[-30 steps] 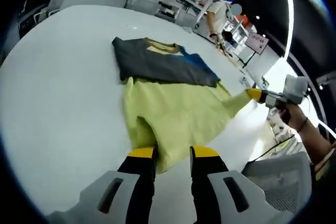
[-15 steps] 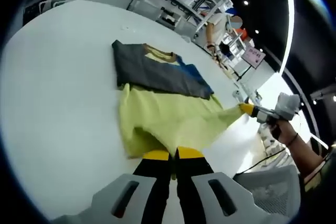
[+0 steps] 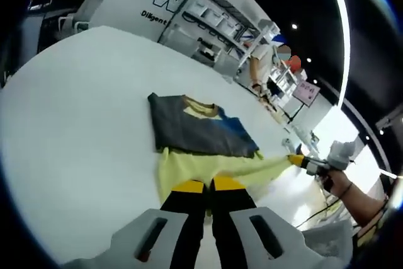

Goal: Fold the garment on the visible template until the final outline fits inside the template.

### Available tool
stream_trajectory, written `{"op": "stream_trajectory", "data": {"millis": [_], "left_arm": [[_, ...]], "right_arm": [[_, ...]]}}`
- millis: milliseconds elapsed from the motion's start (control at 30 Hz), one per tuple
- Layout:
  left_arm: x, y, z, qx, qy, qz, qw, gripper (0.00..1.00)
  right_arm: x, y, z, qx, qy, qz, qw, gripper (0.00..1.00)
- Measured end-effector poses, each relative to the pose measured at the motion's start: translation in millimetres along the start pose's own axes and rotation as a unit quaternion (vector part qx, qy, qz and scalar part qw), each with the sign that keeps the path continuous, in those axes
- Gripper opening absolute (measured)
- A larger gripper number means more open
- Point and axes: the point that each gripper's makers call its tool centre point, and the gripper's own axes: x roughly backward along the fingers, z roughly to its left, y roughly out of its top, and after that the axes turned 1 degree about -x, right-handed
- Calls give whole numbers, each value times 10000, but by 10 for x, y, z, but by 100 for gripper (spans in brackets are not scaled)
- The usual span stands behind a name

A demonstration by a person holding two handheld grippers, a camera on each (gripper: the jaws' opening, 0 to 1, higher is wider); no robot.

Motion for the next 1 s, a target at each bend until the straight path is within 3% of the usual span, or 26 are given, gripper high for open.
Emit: {"op": "stream_trajectory", "data": {"millis": [100,167,400,433,500,600,900,1000], "left_arm": [[-17,145,34,212,82,-243,9994,0],[-19,157,36,223,78,-247,9994,0],[-141,419,83,95,252,-528,9982,0],[-160,455,95,64,259,-596,9979,0],[-185,573,134,-115,368,-798,9961,0],[-229,669,121,-140,292,-881,9956,0],[-382,902,208,-382,328,-882,9948,0],[-434,943,235,-234,310,-850,9956,0]], "right_arm": [[-38,56,-10,22,-1,-49,10000,0],[-44,63,-10,26,0,-54,10000,0],[-203,224,-37,-67,23,-184,9998,0],[-223,245,-35,-121,44,-202,9997,0],[-275,290,2,-737,186,-212,9969,0],[-337,409,-41,-466,97,-262,9985,0],[-488,671,-32,-369,84,-428,9984,0],[-548,721,-42,-316,67,-449,9985,0]]}}
